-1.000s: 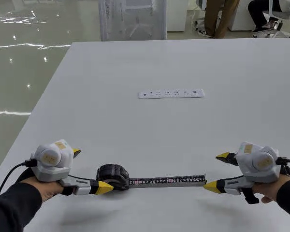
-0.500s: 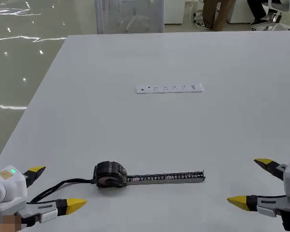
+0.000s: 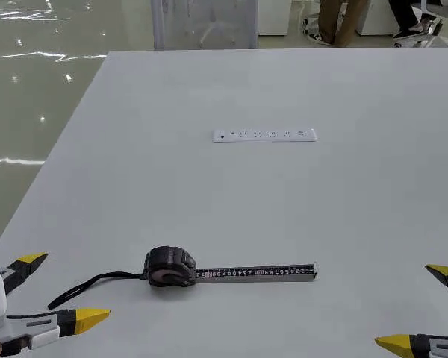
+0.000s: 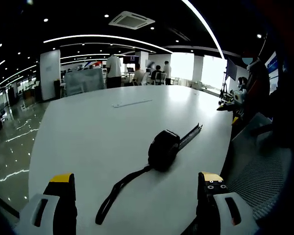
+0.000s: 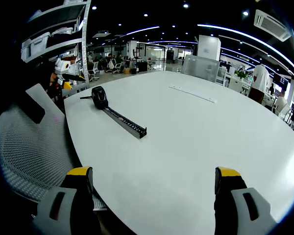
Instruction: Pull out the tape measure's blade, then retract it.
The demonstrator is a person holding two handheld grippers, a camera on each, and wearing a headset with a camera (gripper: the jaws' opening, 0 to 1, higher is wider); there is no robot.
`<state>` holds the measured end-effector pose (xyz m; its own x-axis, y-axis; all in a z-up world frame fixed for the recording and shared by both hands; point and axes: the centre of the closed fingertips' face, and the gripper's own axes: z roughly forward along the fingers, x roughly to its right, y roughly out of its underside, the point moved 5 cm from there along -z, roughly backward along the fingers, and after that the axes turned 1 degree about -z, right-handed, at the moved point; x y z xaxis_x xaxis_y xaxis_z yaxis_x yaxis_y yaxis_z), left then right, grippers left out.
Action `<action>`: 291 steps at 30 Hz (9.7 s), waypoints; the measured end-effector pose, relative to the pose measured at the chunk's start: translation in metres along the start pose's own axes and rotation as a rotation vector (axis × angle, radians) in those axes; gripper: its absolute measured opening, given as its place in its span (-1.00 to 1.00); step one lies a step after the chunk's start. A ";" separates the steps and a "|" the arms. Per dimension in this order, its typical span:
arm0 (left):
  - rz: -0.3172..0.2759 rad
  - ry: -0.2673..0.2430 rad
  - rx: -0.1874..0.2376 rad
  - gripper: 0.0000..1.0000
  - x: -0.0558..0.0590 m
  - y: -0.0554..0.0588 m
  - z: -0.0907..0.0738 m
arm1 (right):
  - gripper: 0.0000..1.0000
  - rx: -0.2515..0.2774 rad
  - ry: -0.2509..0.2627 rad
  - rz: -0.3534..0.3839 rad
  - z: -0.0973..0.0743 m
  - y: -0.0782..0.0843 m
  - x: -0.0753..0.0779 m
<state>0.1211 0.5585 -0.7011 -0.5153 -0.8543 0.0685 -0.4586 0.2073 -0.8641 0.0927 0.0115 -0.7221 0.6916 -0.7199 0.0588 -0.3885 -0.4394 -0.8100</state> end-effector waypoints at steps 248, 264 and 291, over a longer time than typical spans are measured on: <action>-0.272 -0.296 -0.070 0.21 0.077 -0.003 0.142 | -0.78 -0.535 -0.515 -0.546 0.174 -0.054 -0.035; -0.273 -0.291 -0.069 0.21 0.076 -0.003 0.142 | -0.78 -0.523 -0.519 -0.538 0.178 -0.057 -0.040; -0.274 -0.281 -0.066 0.21 0.076 -0.003 0.142 | -0.76 -0.493 -0.530 -0.534 0.185 -0.063 -0.048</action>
<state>0.1861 0.4257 -0.7639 -0.1532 -0.9776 0.1446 -0.6017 -0.0238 -0.7983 0.1970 0.1734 -0.7820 0.9977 -0.0650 -0.0199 -0.0675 -0.9132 -0.4019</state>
